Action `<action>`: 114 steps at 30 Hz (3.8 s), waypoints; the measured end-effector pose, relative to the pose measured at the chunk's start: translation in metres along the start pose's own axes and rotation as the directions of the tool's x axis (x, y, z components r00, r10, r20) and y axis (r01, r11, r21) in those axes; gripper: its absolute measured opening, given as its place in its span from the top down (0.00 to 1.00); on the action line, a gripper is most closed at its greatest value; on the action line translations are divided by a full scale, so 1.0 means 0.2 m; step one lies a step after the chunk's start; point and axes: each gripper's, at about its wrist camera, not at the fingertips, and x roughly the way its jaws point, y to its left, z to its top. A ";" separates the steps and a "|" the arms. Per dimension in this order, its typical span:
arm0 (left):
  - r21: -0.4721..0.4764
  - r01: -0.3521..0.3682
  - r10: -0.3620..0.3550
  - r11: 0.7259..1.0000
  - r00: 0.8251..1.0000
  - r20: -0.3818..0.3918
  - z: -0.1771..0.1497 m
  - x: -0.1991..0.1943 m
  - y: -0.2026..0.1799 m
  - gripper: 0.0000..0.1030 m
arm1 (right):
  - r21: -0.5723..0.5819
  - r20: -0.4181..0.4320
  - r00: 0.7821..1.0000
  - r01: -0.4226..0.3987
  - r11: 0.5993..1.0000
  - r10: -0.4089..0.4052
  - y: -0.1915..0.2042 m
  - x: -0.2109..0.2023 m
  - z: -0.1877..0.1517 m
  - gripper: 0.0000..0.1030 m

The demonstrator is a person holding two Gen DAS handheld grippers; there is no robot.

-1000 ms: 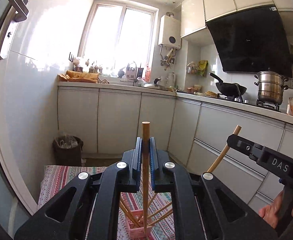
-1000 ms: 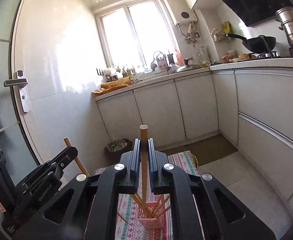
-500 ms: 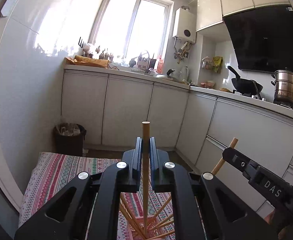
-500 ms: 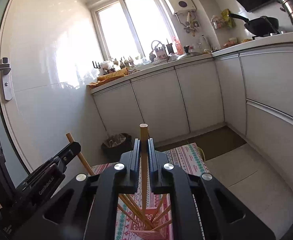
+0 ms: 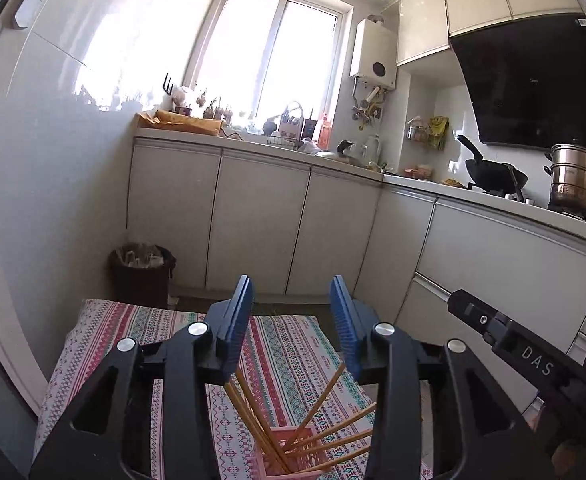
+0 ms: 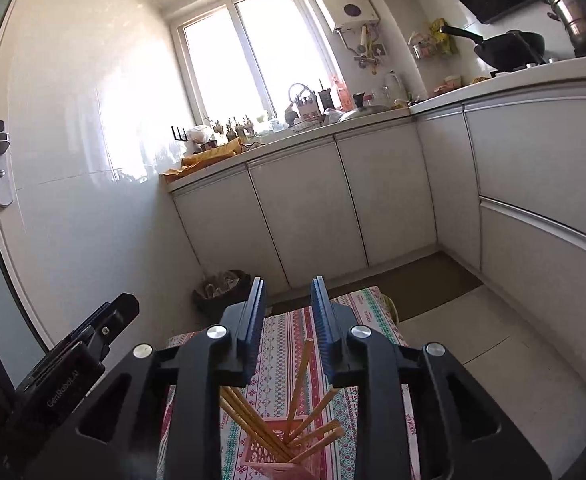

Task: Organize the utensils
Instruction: 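Open both tools to drop the chopsticks into the pink cup, then move both open tools down toward the black pens on the cloth, then close the left tool on a black gold-banded pen, then lift the left tool's pen while the right tool closes on the other black pen, then carry both held pens up over the pink cup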

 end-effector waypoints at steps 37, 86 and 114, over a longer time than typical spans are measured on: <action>0.282 0.166 -0.065 0.945 0.941 -0.333 -0.27 -0.25 -0.26 0.07 | 0.001 -0.047 0.994 0.099 0.995 -0.099 -0.20 -0.55 -0.21 0.06; 0.170 0.269 0.051 0.948 0.397 -0.916 -1.30 0.20 -0.04 0.94 | 0.212 -0.891 0.445 0.239 0.948 0.087 -0.36 -0.25 -1.23 0.35; 0.063 0.141 -0.082 0.988 0.824 -0.560 -0.63 -0.21 0.00 0.94 | 0.143 -0.475 0.880 0.078 0.987 -0.001 -0.18 -0.45 -0.84 0.93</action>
